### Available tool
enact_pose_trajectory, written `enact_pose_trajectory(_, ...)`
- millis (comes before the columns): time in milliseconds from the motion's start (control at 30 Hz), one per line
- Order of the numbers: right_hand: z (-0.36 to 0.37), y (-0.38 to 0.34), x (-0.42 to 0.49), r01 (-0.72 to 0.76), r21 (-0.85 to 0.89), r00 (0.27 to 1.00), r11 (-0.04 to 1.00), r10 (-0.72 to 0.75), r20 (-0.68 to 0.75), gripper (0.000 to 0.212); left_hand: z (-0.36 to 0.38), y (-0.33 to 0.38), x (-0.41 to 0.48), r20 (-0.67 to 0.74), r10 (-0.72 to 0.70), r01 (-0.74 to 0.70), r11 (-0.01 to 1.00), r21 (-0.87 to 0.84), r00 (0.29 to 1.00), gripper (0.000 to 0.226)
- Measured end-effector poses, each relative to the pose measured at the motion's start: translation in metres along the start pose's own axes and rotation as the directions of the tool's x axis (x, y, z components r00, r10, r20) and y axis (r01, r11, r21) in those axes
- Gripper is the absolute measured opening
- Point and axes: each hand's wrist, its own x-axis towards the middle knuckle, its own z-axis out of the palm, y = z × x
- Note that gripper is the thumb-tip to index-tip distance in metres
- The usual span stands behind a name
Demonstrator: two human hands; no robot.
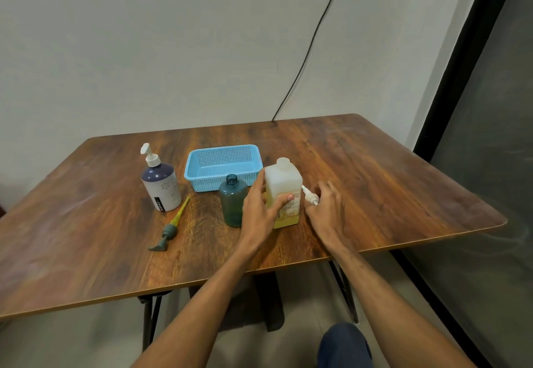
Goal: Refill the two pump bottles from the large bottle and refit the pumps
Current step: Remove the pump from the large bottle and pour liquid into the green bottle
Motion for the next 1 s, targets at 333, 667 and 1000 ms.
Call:
enact_pose_trajectory(333,-0.007,0.005,0.0,-0.042,0.067,0.995,0.997,0.035,0.095,0.023,0.003,-0.003,-0.001,0.002,-0.015,0.015,1.0,0.028,1.0,0.069)
enact_pose_trajectory(667,-0.03,-0.027,-0.005,-0.117,0.591,0.949,0.798,-0.086,0.304,0.071,0.0,0.003,-0.007,-0.003,-0.045,0.045,0.993,0.113,0.999,0.084)
enact_pose_trajectory(1000,-0.004,-0.047,-0.022,-0.117,0.664,0.952,0.738,-0.107,0.287,0.1,-0.036,0.007,-0.038,-0.281,0.14,-0.09,0.979,0.181,0.95,0.033)
